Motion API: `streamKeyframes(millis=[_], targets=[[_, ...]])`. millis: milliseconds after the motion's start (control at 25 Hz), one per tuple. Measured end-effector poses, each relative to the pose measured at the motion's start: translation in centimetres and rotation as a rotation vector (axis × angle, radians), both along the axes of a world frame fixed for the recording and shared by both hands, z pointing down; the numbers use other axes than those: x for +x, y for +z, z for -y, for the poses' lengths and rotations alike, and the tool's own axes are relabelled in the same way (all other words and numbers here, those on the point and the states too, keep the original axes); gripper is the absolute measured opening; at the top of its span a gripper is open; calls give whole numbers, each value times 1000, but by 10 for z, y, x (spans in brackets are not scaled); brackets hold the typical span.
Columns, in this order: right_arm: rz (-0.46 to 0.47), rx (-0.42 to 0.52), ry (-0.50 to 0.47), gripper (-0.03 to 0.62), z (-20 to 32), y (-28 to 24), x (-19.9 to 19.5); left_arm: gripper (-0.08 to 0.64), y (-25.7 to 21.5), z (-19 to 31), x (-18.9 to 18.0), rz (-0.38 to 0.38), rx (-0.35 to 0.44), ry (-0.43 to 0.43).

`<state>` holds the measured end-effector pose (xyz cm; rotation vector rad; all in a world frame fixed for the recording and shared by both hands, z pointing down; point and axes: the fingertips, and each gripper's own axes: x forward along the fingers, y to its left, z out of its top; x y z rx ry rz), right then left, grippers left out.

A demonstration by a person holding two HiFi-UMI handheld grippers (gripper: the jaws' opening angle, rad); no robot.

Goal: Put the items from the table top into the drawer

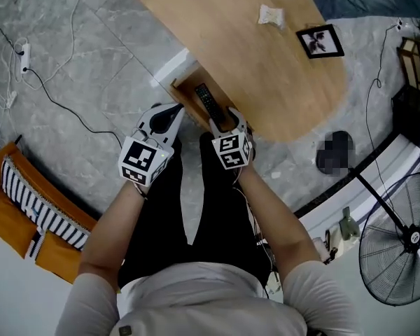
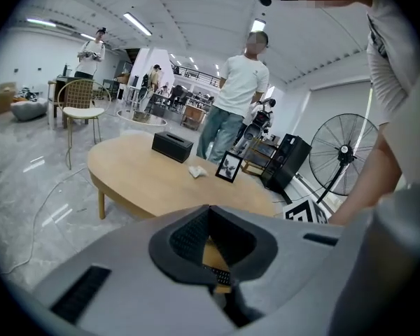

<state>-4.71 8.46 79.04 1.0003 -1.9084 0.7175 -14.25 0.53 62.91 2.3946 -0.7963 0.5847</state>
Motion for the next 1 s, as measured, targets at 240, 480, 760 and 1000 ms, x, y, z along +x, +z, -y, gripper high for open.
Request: streamKeyframes(millis=[240,480,760,1000], targets=[[53,132,62,242,36,-111,11,9,-77,9,16,-18,54,12],[85,267,90,205,51,-228,24,9,-162,7,31,-54,110,33],[143,425,109,135,55,-352,29,9,-258,-2,38,-97,184,65],[191,535,130,69,51,-439,26,9,-325,-11,36,-138,241,94]])
